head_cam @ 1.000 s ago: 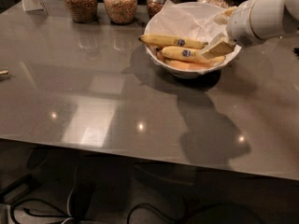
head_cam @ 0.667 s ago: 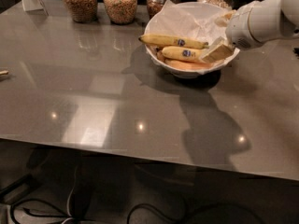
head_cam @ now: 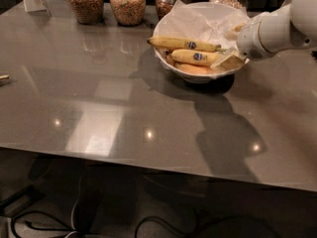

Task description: Pick banana from white bowl

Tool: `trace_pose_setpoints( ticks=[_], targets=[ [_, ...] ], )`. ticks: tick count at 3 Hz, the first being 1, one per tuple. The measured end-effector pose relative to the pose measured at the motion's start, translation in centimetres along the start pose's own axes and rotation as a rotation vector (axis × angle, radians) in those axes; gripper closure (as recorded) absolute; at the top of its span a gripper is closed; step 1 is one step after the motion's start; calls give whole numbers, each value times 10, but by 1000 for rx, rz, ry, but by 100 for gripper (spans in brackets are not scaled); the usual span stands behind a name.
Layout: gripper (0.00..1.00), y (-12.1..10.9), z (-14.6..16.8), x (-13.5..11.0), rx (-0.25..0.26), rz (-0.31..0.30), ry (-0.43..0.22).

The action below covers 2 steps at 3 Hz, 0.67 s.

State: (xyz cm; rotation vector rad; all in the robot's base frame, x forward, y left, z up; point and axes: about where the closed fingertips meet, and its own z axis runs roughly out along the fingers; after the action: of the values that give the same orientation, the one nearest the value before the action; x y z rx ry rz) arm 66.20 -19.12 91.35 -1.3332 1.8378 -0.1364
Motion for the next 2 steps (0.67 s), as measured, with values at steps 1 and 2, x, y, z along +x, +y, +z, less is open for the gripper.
trace_pose_setpoints(
  ticks=[1, 2],
  targets=[
    [38, 2, 11, 8, -15, 5, 13],
    [40, 6, 21, 11, -35, 5, 24]
  ],
)
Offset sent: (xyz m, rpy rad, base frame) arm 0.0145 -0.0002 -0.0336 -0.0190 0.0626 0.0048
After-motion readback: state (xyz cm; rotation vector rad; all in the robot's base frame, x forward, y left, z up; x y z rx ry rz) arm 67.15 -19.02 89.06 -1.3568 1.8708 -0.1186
